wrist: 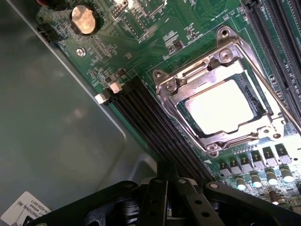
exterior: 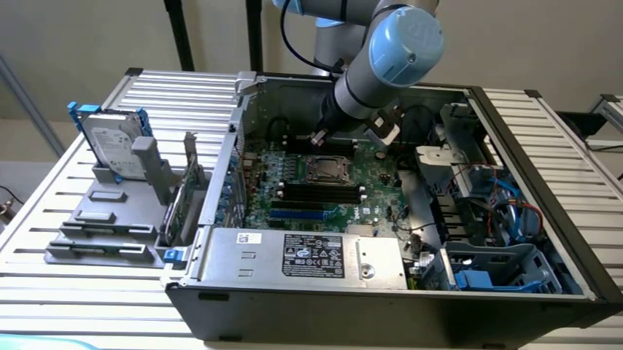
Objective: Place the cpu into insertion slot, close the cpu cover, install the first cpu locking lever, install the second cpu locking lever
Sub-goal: 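Install the second cpu locking lever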
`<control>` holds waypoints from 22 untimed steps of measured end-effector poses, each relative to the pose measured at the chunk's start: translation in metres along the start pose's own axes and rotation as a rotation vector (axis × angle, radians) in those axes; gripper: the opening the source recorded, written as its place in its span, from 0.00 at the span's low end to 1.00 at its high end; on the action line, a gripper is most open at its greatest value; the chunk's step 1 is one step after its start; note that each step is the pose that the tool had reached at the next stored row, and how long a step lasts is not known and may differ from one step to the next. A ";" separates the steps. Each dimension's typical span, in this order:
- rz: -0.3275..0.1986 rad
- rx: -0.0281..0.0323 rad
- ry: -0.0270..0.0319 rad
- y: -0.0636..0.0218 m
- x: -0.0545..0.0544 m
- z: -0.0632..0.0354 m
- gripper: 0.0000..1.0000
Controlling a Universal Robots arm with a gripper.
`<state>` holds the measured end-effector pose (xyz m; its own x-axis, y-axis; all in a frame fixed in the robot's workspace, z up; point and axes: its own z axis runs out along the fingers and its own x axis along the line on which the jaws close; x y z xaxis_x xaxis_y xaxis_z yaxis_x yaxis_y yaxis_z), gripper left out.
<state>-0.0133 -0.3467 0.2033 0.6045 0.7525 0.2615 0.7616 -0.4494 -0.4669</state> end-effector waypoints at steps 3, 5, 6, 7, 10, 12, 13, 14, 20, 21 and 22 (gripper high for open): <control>0.000 0.0009 0.0012 0.0000 0.000 0.0000 0.11; -0.001 0.0016 0.0021 0.0000 0.000 0.0000 0.11; -0.001 0.0019 0.0024 0.0000 0.000 0.0000 0.11; -0.001 0.0022 0.0028 0.0000 0.000 0.0000 0.11; -0.001 0.0032 0.0041 0.0000 0.000 0.0000 0.11; -0.001 0.0038 0.0049 0.0000 0.000 0.0000 0.11; -0.001 0.0041 0.0053 0.0000 0.000 0.0000 0.11; -0.002 0.0044 0.0058 0.0000 0.000 0.0000 0.11; -0.002 0.0063 0.0082 0.0000 0.000 0.0000 0.11; -0.002 0.0067 0.0087 0.0000 0.000 0.0000 0.11; -0.002 0.0070 0.0091 0.0000 0.000 0.0000 0.11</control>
<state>-0.0133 -0.3467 0.2033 0.6047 0.7491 0.2704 0.7614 -0.4442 -0.4722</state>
